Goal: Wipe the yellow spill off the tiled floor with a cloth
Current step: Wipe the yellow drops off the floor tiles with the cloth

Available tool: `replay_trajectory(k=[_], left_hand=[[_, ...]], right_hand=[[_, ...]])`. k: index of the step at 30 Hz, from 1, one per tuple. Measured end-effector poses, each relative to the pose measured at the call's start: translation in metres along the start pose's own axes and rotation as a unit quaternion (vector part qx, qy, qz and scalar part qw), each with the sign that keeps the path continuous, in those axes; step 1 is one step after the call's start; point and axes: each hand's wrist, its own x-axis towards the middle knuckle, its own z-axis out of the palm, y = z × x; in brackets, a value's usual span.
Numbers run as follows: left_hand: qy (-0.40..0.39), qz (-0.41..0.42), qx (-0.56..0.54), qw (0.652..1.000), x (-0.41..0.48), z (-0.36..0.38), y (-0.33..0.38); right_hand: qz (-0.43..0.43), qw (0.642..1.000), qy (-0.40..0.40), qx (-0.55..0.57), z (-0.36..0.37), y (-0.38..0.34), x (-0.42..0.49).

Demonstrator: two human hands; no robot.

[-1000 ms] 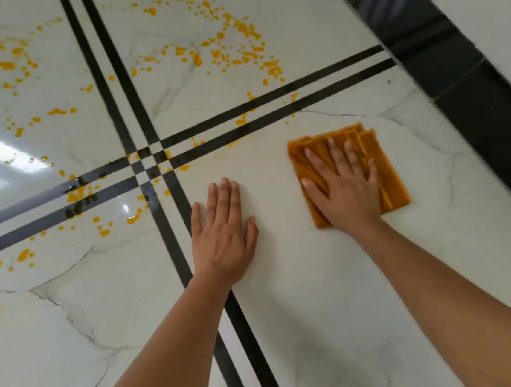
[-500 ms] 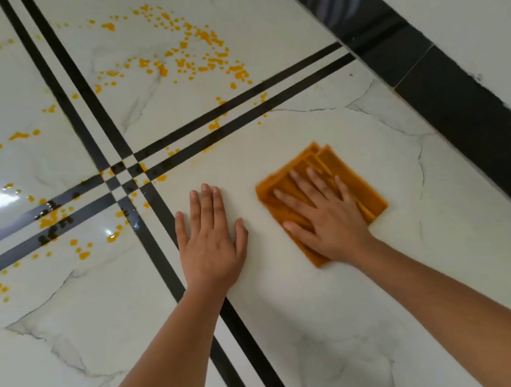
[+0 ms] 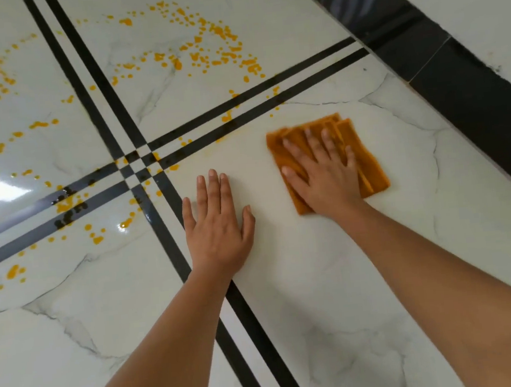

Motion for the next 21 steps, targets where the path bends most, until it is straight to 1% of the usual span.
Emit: replay_trajectory(k=[1,2,3,5,7,9,11,12,13,16,18,20,21], left_hand=[[-0.003,0.005,0.005,1.0,0.0,0.0,-0.002],[-0.008,0.009,0.007,1.0,-0.001,0.0,-0.003],[-0.012,0.01,0.006,1.0,-0.003,0.0,-0.005],[-0.016,0.005,0.001,1.0,-0.007,0.001,-0.006],[-0.008,0.0,-0.013,1.0,-0.012,0.001,-0.005],[0.01,-0.015,-0.043,0.999,-0.015,-0.001,0.003],[0.036,-0.034,-0.073,0.996,-0.014,-0.004,0.016],[0.049,-0.035,-0.084,0.995,-0.014,-0.007,0.027],[0.061,-0.026,-0.094,0.993,-0.011,-0.012,0.04],[0.055,0.036,-0.096,0.993,0.004,-0.018,0.085],[0.002,0.07,-0.066,0.995,0.017,-0.01,0.108],[-0.055,0.066,-0.039,0.996,0.027,0.004,0.121],[-0.057,0.062,-0.021,0.996,0.029,0.011,0.121]], right_hand=[[0.033,0.999,-0.009,0.007,-0.002,-0.01,0.011],[0.04,0.999,-0.013,0.009,-0.002,-0.022,0.014],[0.021,1.0,-0.012,0.014,0.0,-0.031,0.009],[-0.044,0.999,-0.015,0.006,0.005,-0.04,-0.018],[-0.07,0.997,-0.036,0.024,0.004,-0.038,-0.044],[-0.046,0.99,-0.043,0.129,-0.005,-0.034,-0.05],[-0.012,0.973,-0.001,0.229,-0.016,-0.026,-0.051],[-0.003,0.971,0.024,0.238,-0.02,-0.018,-0.056],[0.0,0.975,0.038,0.219,-0.024,-0.009,-0.064],[0.038,0.992,0.02,0.117,-0.025,0.021,-0.088],[0.081,0.993,-0.01,0.083,-0.02,0.034,-0.101],[0.103,0.992,-0.016,0.071,-0.016,0.045,-0.109],[0.107,0.992,-0.015,0.07,-0.016,0.047,-0.111]])
